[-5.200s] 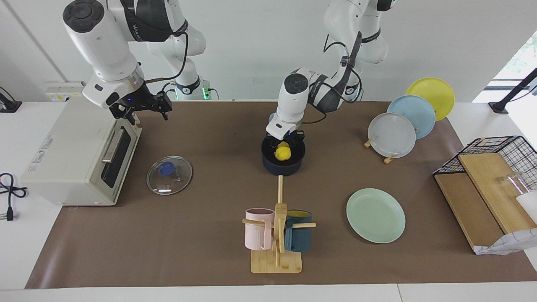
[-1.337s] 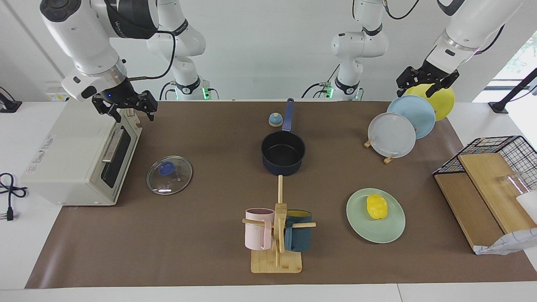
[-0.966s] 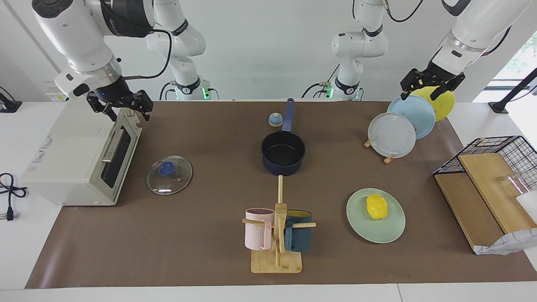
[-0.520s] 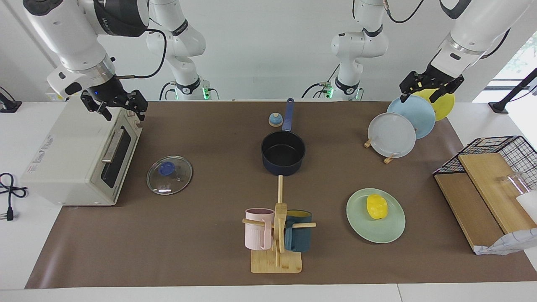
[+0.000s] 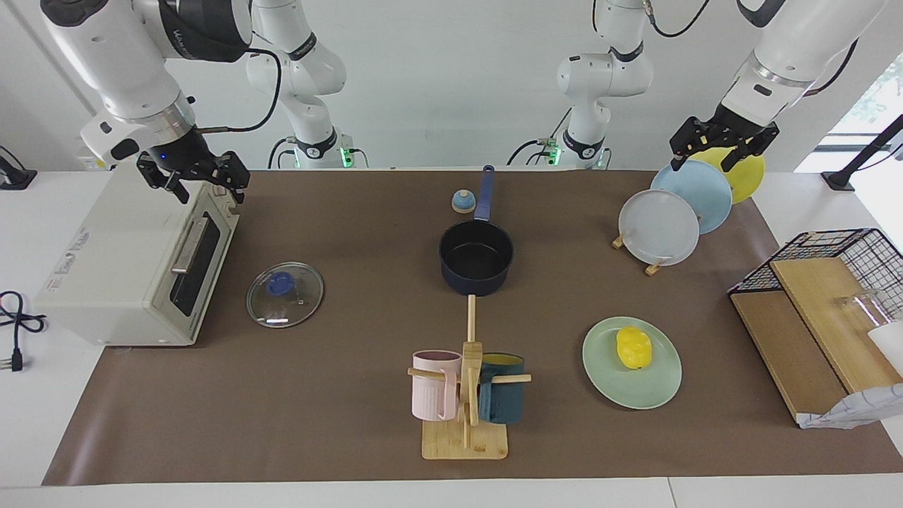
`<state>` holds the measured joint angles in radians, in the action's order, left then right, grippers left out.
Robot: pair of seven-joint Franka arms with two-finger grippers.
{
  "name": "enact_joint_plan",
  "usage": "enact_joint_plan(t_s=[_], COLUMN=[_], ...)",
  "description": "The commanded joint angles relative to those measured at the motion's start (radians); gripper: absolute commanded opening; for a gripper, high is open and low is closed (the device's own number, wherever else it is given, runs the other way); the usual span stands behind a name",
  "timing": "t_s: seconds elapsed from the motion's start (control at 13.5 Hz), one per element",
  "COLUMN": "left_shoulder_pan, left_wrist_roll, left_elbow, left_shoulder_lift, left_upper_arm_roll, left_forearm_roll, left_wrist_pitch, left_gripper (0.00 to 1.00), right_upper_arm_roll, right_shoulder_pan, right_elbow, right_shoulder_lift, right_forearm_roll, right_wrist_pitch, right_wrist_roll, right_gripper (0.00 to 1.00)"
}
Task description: Transfer potato from pot to plate
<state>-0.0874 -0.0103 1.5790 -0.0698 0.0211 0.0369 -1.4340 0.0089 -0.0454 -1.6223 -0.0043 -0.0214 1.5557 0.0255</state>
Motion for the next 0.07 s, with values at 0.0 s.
enact_joint_plan(t_s=[0.0], left_shoulder_pan=[-0.015], left_wrist_roll=[0.012], left_elbow=[0.030], left_shoulder_lift=[-0.021], left_upper_arm_roll=[0.003], left_forearm_roll=[-0.018], left_wrist_pitch=[-0.035], left_gripper=[1.00], right_upper_arm_roll=[0.006], right_shoulder_pan=[-0.008], right_elbow=[0.012], right_shoulder_lift=[0.009], right_forearm_roll=[0.011], right_wrist_pitch=[0.007], right_wrist_roll=[-0.006], right_gripper=[1.00])
